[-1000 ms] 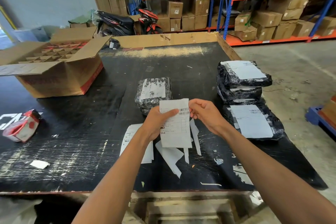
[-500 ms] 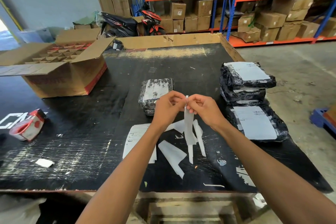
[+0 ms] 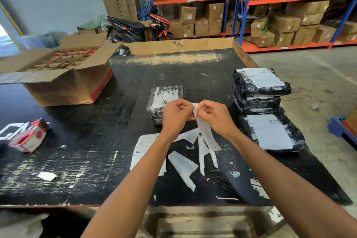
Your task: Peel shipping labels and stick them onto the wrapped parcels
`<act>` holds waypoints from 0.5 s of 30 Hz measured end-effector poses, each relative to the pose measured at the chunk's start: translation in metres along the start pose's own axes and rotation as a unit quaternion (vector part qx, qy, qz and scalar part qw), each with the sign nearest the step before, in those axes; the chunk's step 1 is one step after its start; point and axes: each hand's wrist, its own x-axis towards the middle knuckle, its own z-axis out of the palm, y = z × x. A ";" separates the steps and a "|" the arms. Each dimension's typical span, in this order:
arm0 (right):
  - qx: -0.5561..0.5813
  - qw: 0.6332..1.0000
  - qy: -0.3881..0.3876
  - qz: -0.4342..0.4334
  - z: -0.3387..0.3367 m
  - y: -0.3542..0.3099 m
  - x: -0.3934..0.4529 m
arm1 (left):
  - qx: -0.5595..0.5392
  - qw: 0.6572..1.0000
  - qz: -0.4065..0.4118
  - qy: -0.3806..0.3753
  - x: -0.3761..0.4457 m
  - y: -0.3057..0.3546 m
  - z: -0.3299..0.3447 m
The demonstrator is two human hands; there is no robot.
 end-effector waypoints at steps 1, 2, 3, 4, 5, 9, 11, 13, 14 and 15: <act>0.012 1.000 0.010 0.009 0.000 0.002 0.001 | -0.045 0.998 -0.032 0.012 0.000 0.001 0.001; 0.029 0.999 0.021 0.023 0.001 0.004 0.001 | -0.104 0.992 -0.070 0.024 0.001 0.001 0.001; 0.048 0.998 0.033 0.039 0.001 0.007 0.001 | -0.164 0.980 -0.107 0.035 0.001 0.002 0.001; 0.063 0.996 0.043 0.054 0.002 0.010 0.002 | -0.215 0.966 -0.136 0.045 0.002 0.002 0.001; 0.074 0.994 0.048 0.068 0.003 0.012 0.002 | -0.248 0.955 -0.154 0.052 0.002 0.000 0.001; 0.131 0.986 0.040 0.096 0.007 0.012 0.001 | -0.243 0.960 -0.131 0.048 0.002 -0.008 0.001; 0.168 0.980 0.036 0.096 0.009 0.007 0.001 | -0.216 0.970 -0.103 0.045 0.003 -0.011 0.002; 0.151 0.984 0.045 0.084 0.012 0.003 0.003 | -0.208 0.974 -0.084 0.039 0.002 -0.012 0.003; 0.137 0.986 0.053 0.078 0.014 0.003 0.003 | -0.208 0.974 -0.077 0.037 0.002 -0.012 0.004; 0.137 0.986 0.058 0.077 0.015 0.003 0.004 | -0.211 0.974 -0.074 0.036 0.001 -0.011 0.004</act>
